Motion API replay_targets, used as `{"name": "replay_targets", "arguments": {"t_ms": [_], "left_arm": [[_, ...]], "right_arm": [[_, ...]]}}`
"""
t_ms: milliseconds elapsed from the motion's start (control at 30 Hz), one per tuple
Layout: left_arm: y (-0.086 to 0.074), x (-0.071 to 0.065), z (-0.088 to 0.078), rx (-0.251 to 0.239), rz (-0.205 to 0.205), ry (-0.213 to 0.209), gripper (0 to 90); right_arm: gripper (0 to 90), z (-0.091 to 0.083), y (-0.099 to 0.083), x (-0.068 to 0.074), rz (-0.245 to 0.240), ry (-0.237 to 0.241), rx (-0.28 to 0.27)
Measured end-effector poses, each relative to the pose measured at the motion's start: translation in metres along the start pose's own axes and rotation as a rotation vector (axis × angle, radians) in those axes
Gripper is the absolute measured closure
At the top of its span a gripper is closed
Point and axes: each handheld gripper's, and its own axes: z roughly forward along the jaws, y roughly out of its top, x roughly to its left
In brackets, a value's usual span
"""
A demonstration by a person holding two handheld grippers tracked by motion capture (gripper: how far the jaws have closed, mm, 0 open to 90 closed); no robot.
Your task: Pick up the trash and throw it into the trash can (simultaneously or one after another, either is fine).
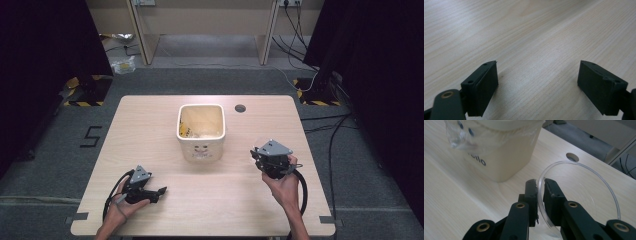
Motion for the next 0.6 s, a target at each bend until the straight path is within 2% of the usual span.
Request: {"name": "replay_targets", "arguments": {"t_ms": [233,600], "left_arm": [[0.000,0.000,0.000,0.000,0.000,0.000,15.8],[0.000,0.000,0.000,-0.001,0.000,0.000,15.8]], "right_arm": [[81.1,-0.004,0.016,-0.001,0.001,0.009,-0.045],[81.1,-0.007,0.043,0.001,-0.032,0.012,-0.089]]}}
